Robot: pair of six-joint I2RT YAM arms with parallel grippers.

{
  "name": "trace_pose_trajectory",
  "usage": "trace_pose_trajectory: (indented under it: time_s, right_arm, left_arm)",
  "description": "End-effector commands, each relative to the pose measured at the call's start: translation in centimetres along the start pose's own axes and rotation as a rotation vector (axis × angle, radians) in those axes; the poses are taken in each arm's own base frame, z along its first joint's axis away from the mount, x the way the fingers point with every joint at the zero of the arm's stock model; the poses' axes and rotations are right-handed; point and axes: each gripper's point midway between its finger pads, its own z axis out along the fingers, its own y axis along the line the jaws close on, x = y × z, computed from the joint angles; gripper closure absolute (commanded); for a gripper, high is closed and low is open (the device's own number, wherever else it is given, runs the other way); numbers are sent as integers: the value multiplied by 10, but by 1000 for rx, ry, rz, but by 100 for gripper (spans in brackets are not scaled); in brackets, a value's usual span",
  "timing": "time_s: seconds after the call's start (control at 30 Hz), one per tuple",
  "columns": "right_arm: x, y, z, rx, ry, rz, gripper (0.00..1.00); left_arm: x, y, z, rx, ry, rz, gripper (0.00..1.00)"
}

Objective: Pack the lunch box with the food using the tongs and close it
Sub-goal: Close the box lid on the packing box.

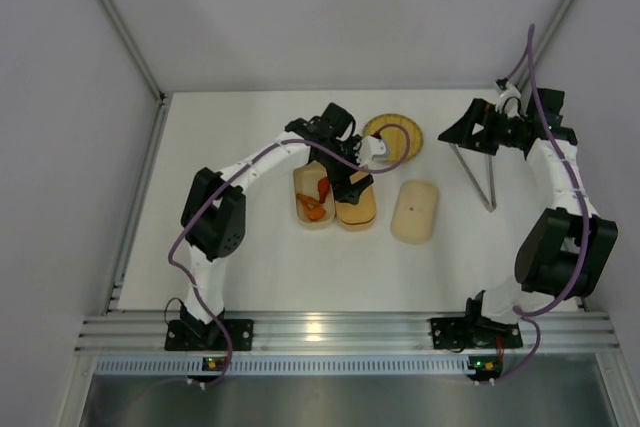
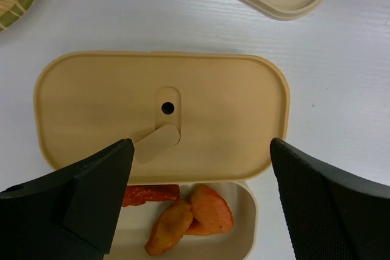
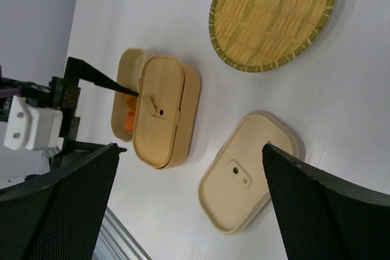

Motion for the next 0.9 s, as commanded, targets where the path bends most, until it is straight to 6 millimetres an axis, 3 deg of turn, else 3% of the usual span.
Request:
trace_pose_trajectory:
  time_s: [0.0, 0.27, 0.43, 0.7, 0.87]
  right_arm:
    - [-13, 8, -9, -37, -39, -49, 1]
    - [-6, 5, -6, -48, -26, -31, 1]
    - [-3, 4, -5, -52, -15, -23, 1]
    - [-4, 2, -5, -49, -14, -24, 1]
    - [-1, 1, -4, -49, -7, -19, 1]
  left_arm:
    - [-16, 3, -1, -31, 11, 92, 2]
    - [3, 14, 19, -31, 109, 70, 2]
    - [27, 13, 34, -11, 169, 43, 2]
    - [59, 3, 54, 31, 251, 27, 2]
    - [73, -17, 64, 102, 280, 14, 2]
